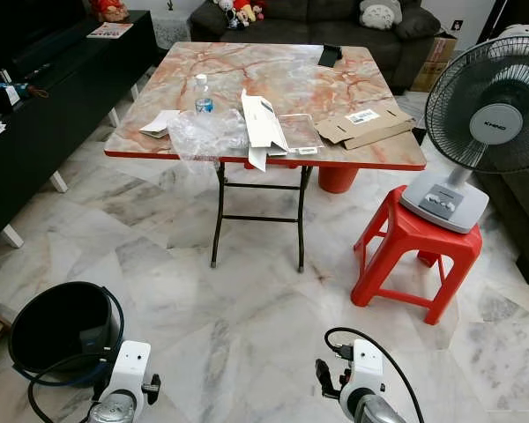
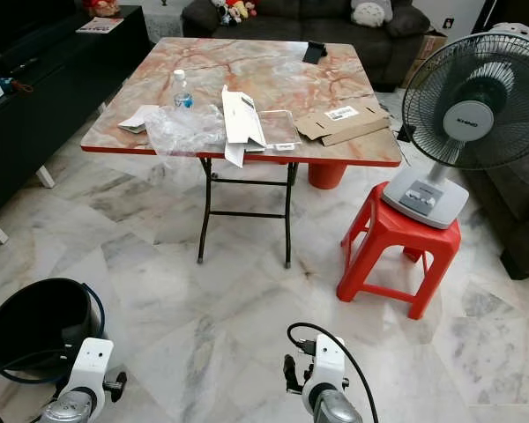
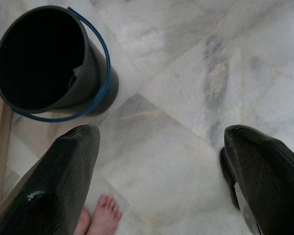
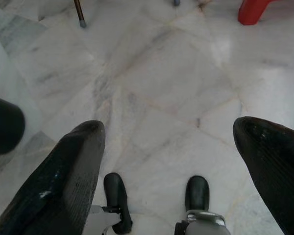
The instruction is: Picking trash to rubbish bin
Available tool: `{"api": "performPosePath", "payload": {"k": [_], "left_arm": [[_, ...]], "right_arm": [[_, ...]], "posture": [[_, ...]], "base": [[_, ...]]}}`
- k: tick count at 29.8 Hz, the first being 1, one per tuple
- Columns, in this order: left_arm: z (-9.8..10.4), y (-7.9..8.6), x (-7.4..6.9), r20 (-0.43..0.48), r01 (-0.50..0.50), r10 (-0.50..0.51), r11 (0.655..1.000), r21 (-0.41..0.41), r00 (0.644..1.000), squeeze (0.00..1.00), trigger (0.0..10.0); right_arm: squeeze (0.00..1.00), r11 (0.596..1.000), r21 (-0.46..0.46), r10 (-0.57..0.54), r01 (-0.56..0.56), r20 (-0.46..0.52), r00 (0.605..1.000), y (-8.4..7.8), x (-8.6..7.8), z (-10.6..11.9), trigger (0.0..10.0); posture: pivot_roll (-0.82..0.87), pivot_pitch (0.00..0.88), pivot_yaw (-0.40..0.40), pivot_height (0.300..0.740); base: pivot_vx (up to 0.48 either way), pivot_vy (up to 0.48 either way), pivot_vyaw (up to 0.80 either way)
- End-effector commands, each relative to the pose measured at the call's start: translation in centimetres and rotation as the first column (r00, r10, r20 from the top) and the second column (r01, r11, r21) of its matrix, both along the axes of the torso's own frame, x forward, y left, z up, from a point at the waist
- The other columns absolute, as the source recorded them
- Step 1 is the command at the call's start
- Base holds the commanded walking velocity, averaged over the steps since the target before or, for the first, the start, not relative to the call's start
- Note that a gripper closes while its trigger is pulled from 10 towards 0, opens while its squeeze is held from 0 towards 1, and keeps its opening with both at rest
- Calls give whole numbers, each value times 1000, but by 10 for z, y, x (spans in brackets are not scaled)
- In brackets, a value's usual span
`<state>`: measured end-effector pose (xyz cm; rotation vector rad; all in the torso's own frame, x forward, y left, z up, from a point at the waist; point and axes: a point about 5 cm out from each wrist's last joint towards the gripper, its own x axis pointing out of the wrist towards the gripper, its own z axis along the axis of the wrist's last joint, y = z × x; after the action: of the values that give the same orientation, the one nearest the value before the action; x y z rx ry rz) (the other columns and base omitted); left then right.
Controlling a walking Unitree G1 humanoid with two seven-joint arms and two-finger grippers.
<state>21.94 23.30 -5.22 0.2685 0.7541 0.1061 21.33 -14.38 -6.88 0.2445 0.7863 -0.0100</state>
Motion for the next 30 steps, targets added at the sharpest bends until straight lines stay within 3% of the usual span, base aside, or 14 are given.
{"api": "performPosePath", "payload": {"k": [1,9,21,30], "left_arm": [[4,2,5,23,-18,19,1000,-2,1000,0,10000],[2,-3,4,12,-12,12,1000,-14,1000,0,10000],[-5,-11,-5,-3,47,-47,998,-32,999,0,10000],[-4,-16,-2,1,70,-70,997,-36,998,0,10000]], "right_arm": [[0,1000,-2,-1,1,10,1000,-1,3,2,10000],[0,1000,-8,-6,6,4,1000,-5,0,0,10000],[0,1000,0,-29,29,-33,999,-5,-18,-9,10000],[0,999,1,-48,48,-14,999,-8,-11,-6,10000]], "posture": [[113,49,-29,740],[101,72,-24,740],[93,111,-1,740],[99,119,8,740]], "base": [[0,0,0],[0,0,0],[0,0,0],[0,0,0]]}}
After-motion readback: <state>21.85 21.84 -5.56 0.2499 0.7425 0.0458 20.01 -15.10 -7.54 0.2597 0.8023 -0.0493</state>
